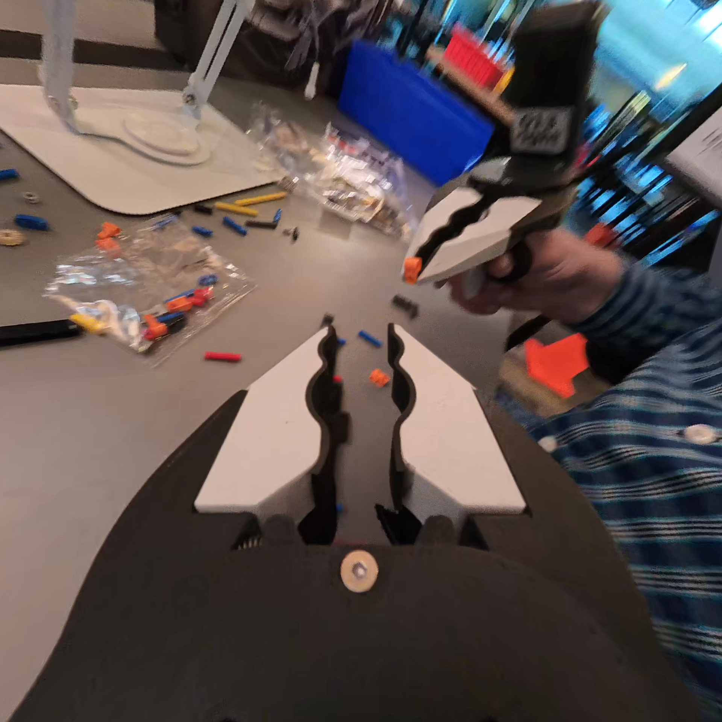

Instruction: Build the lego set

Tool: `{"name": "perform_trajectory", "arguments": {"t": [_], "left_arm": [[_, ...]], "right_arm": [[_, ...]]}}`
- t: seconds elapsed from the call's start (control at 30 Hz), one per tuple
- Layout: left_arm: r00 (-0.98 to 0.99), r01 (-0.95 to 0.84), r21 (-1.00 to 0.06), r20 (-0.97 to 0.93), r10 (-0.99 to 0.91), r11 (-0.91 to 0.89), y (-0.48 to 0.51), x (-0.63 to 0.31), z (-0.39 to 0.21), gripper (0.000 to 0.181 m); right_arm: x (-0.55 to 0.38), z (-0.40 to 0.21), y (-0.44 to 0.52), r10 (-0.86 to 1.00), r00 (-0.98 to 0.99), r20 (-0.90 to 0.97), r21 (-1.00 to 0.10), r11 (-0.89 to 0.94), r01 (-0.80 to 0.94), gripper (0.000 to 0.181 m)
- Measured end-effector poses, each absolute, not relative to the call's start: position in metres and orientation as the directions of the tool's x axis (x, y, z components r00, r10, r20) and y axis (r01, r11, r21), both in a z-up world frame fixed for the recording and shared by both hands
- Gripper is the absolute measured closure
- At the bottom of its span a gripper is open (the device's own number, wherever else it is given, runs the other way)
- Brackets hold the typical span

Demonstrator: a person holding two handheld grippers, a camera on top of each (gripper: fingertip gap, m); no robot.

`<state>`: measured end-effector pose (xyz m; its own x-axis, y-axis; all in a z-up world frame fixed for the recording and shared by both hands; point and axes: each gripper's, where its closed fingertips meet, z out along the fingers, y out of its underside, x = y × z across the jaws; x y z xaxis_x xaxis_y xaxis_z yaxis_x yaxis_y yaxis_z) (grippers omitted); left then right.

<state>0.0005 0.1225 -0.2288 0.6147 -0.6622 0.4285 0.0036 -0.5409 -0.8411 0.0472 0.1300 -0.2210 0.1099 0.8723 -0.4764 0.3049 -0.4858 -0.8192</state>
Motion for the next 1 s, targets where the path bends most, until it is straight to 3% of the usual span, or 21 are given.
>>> {"name": "perform_trajectory", "arguments": {"t": [0.23,0.57,0.67,1.0], "left_arm": [[0.71,-0.394,-0.726,0.148,-0.688,-0.563,0.109,-0.011,-0.277,0.136],[0.645,-0.663,-0.515,-0.023,-0.764,-0.544,0.104,0.008,-0.327,0.141],[0.662,-0.634,-0.524,0.014,-0.75,-0.569,0.107,0.012,-0.327,0.159],[0.709,-0.46,-0.588,0.208,-0.673,-0.665,0.114,0.02,-0.314,0.16]], "right_arm": [[0.058,-0.239,0.131,0.886,0.176,-0.43,-0.808,-0.464,0.363,0.177],[0.06,-0.257,0.126,0.912,0.191,-0.364,-0.788,-0.41,0.459,0.176],[0.061,-0.259,0.127,0.913,0.197,-0.357,-0.788,-0.408,0.462,0.176],[0.056,-0.261,0.129,0.913,0.204,-0.354,-0.8,-0.408,0.44,0.176]]}}
